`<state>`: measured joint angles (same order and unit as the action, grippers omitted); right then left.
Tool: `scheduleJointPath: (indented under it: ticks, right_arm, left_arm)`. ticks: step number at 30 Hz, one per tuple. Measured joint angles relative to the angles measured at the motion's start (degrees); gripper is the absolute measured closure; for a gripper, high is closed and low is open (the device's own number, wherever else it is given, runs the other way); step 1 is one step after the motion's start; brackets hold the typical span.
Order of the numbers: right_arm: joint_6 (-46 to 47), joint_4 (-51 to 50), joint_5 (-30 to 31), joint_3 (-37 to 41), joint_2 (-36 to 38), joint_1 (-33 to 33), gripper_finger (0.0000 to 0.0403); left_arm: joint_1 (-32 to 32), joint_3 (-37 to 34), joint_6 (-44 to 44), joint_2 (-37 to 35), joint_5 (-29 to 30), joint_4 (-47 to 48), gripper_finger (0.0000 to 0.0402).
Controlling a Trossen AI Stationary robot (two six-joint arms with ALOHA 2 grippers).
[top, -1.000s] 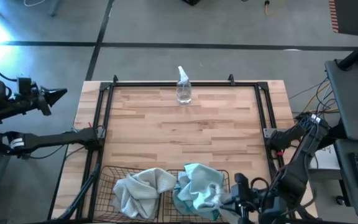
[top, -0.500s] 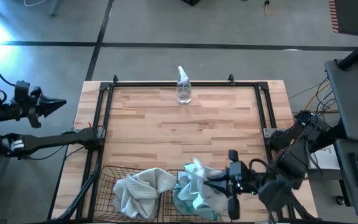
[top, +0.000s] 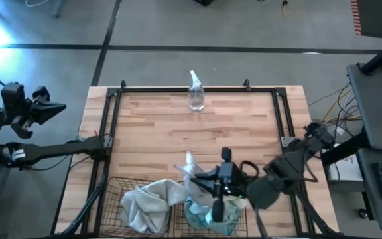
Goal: Sort microfiber towel by color & place in baskets
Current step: Put the gray microfiber towel into the left black wire basket
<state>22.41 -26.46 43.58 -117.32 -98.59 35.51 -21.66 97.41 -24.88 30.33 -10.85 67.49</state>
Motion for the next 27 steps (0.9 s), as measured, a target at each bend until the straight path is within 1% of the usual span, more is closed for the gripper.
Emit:
scheduleJointPath:
  ticks: [3, 6, 13, 18, 20, 23, 27]
  right_arm:
    - [-3.0, 3.8, -0.1, -1.5, -1.6, -1.4, 0.039]
    - [-4.6, 5.8, -0.2, -3.7, -3.4, -2.3, 0.039]
    - [-6.2, 6.2, -5.9, -11.2, -8.9, -3.9, 0.039]
    - [-8.6, 6.4, -8.3, -17.8, -14.2, -4.6, 0.039]
    - [-10.0, 10.4, -9.5, -17.1, -15.0, -5.0, 0.039]
    - [-10.4, 13.3, -11.8, -17.0, -16.0, -5.5, 0.039]
    - [-9.4, 14.4, -14.3, -17.0, -17.1, -6.2, 0.039]
  left_arm:
    - [0.0, -0.9, 0.9, 0.0, -0.2, -2.0, 0.0402]
    - [0.0, -1.5, 2.7, 0.0, -0.2, -1.9, 0.0402]
    - [0.0, -1.6, 5.3, 0.0, -0.2, -1.7, 0.0402]
    - [0.0, -1.6, 6.5, 0.0, -0.1, -1.8, 0.0402]
    - [0.0, -1.6, 6.6, 0.1, 0.3, -1.8, 0.0402]
    - [0.0, -1.6, 6.6, 0.0, 1.1, -1.8, 0.0402]
    - [0.0, -1.6, 6.6, 0.1, 1.4, -1.9, 0.0402]
